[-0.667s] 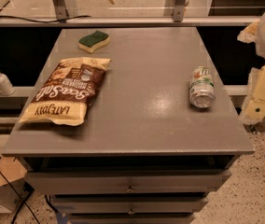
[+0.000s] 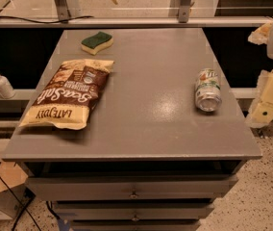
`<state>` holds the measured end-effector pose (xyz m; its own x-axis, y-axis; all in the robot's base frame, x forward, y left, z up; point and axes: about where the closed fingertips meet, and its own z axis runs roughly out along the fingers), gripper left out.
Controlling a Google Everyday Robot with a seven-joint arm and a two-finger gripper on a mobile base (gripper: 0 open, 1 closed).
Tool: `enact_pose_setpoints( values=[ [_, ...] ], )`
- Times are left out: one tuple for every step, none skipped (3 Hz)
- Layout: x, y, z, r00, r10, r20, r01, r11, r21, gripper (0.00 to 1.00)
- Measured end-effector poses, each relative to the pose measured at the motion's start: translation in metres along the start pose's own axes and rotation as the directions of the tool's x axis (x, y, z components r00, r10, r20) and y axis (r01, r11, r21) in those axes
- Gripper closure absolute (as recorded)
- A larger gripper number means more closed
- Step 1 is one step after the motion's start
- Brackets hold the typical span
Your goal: Move 7up can near brown chip bag
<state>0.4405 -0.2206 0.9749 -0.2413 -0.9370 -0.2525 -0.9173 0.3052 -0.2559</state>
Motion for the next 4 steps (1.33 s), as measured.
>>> enact_pose_setpoints(
  values=[
    [-0.003,-0.007,0.015,0.998,0.039,0.054,-0.039,0.9992,0.009,0.0],
    [-0.003,-0.019,0.035,0.985,0.126,0.122,-0.126,0.992,-0.002,0.0],
    [-0.005,-0.02,0.036,0.983,0.131,0.131,-0.132,0.9912,-0.002,0.0],
    [0.004,-0.025,0.043,0.973,0.201,0.117,-0.202,0.9794,-0.007,0.0]
  ],
)
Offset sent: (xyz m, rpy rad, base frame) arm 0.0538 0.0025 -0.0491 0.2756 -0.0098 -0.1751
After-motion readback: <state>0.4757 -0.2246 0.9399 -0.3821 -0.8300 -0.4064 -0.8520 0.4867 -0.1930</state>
